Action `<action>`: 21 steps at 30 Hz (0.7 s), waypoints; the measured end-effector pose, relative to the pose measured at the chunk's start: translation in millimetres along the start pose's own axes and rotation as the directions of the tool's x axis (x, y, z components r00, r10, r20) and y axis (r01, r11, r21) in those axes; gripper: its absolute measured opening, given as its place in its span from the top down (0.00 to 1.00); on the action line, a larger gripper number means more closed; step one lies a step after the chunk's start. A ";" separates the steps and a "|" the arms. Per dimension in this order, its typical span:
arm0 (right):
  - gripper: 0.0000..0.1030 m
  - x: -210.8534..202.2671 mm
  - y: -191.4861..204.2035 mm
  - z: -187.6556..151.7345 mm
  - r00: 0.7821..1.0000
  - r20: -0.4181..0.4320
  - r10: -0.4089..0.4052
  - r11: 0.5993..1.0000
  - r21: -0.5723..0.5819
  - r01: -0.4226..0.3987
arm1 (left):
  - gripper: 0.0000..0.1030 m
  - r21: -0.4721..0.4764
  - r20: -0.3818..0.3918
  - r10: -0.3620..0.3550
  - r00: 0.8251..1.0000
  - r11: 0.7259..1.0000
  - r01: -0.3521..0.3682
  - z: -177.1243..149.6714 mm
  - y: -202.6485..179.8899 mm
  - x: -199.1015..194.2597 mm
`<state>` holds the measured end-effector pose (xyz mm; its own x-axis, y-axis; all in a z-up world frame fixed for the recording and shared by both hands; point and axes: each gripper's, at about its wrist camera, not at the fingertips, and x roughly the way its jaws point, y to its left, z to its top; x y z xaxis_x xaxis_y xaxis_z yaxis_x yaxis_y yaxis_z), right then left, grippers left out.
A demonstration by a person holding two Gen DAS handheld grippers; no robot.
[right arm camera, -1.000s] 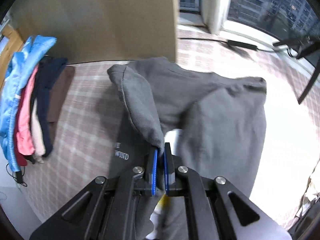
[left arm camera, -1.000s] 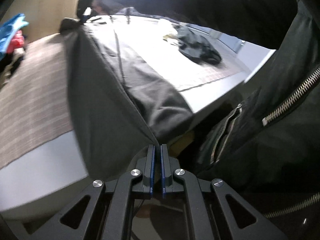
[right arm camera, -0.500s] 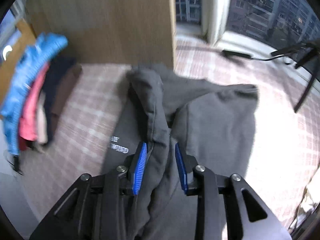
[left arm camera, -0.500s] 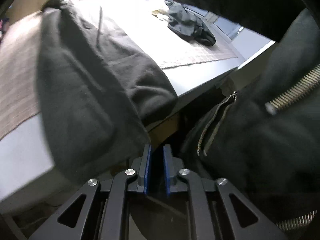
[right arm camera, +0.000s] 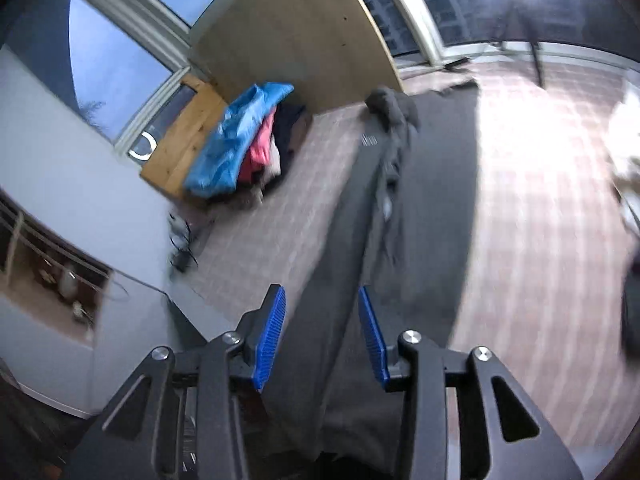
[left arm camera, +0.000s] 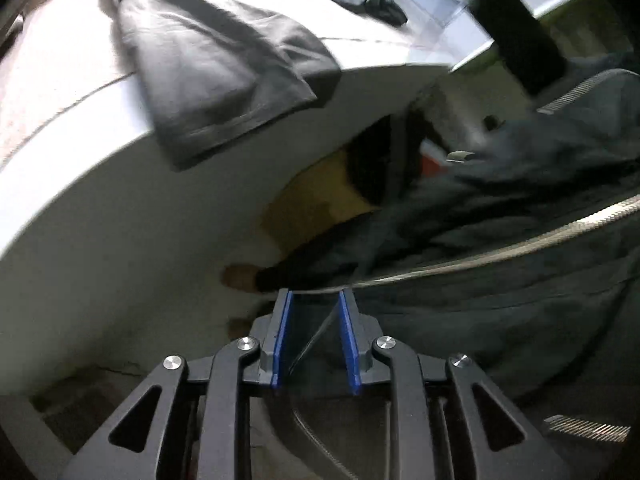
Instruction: Fold clothes
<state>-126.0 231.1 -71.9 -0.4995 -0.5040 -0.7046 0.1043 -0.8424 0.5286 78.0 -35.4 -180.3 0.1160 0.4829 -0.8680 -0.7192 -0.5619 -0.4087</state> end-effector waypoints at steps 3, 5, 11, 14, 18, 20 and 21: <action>0.63 12.0 13.2 -72.5 0.995 -0.094 -0.038 0.999 0.023 0.040 | 0.78 -0.075 0.067 0.041 0.997 0.997 -0.036 9.9 34.9 -1.7; 0.63 40.8 22.1 -107.1 0.984 -0.161 -0.069 0.997 0.018 0.073 | 0.77 -0.122 0.134 0.071 0.989 0.991 -0.054 20.9 54.8 -4.7; 0.63 97.3 41.4 -147.6 0.936 -0.246 -0.253 0.967 -0.108 0.233 | 0.69 -0.130 0.193 0.065 0.979 0.991 -0.040 48.2 70.9 7.7; 0.63 104.8 37.4 -149.8 0.934 -0.263 -0.242 0.970 -0.091 0.225 | 0.69 -0.127 0.187 0.052 0.981 0.991 -0.029 55.4 74.9 15.9; 0.63 111.8 30.3 -152.6 0.929 -0.283 -0.237 0.972 -0.080 0.223 | 0.69 -0.193 0.198 -0.010 0.980 0.980 0.049 61.8 86.4 20.2; 0.63 111.1 31.0 -153.5 0.930 -0.285 -0.230 0.973 -0.089 0.213 | 0.72 -0.227 0.198 -0.021 0.980 0.972 0.067 61.9 88.2 24.0; 0.63 110.7 32.1 -153.6 0.932 -0.285 -0.225 0.974 -0.091 0.208 | 0.82 -0.236 0.206 -0.030 0.978 0.968 0.079 61.4 87.7 24.5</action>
<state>-45.9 118.9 -205.6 -0.2439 -0.3339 -0.9105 0.0762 -0.9426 0.3253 -24.3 -31.7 -220.1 -0.0059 0.6274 -0.7787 -0.5254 -0.6645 -0.5314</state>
